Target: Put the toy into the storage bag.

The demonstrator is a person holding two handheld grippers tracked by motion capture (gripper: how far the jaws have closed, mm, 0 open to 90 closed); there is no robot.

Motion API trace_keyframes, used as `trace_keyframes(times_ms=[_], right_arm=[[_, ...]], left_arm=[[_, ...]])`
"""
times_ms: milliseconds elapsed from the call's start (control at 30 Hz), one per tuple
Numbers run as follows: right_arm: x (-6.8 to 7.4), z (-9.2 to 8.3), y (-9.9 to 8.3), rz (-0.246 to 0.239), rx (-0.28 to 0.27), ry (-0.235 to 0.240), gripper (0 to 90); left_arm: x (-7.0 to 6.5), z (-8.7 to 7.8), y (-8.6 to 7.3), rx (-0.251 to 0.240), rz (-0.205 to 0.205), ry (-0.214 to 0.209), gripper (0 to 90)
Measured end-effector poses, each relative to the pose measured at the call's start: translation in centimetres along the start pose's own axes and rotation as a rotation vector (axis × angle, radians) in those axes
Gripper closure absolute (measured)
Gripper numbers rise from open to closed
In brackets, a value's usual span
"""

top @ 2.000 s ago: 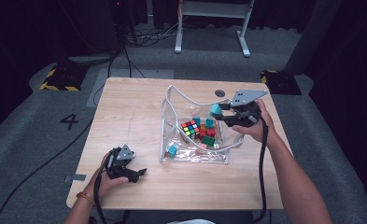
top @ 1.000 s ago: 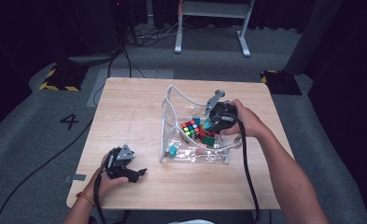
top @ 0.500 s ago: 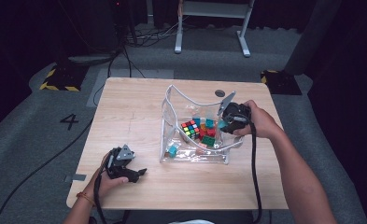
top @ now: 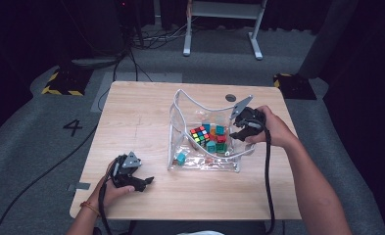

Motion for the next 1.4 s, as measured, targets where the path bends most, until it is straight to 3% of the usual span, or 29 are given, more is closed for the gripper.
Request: trace_keyframes(times_ms=[367,433,600,733,867,1400], right_arm=[[-0.7,-2.2,1.0,0.048,-0.182,-0.086,33.3],[-0.9,-2.8,1.2,0.054,-0.223,-0.117,32.2],[-0.8,-4.4,0.9,0.119,-0.296,-0.155,30.7],[-0.8,-5.8,0.3,0.136,-0.350,-0.192,30.2],[-0.6,-6.9,-0.3,0.138,-0.394,-0.209,30.2],[1.1,-10.4,-3.6,0.224,-0.525,-0.258,29.1]], left_arm=[[0.0,0.0,0.0,0.000,-0.002,-0.002,12.7],[0.0,0.0,0.0,0.000,-0.001,-0.001,12.7],[0.0,0.0,0.0,0.000,0.000,0.000,12.7],[0.0,0.0,0.0,0.000,-0.002,-0.002,12.7],[0.0,0.0,0.0,0.000,0.001,0.001,12.7],[-0.1,0.1,0.0,0.001,-0.009,-0.004,12.6]])
Point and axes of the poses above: each handheld gripper's, and its own axes: z roughly forward along the jaws, y roughly out of its top, x roughly to its left, the point moved 10 cm from there along z, roughly forward along the jaws, and after that the axes turned 7 degrees about -x, right-handed, at the moved point
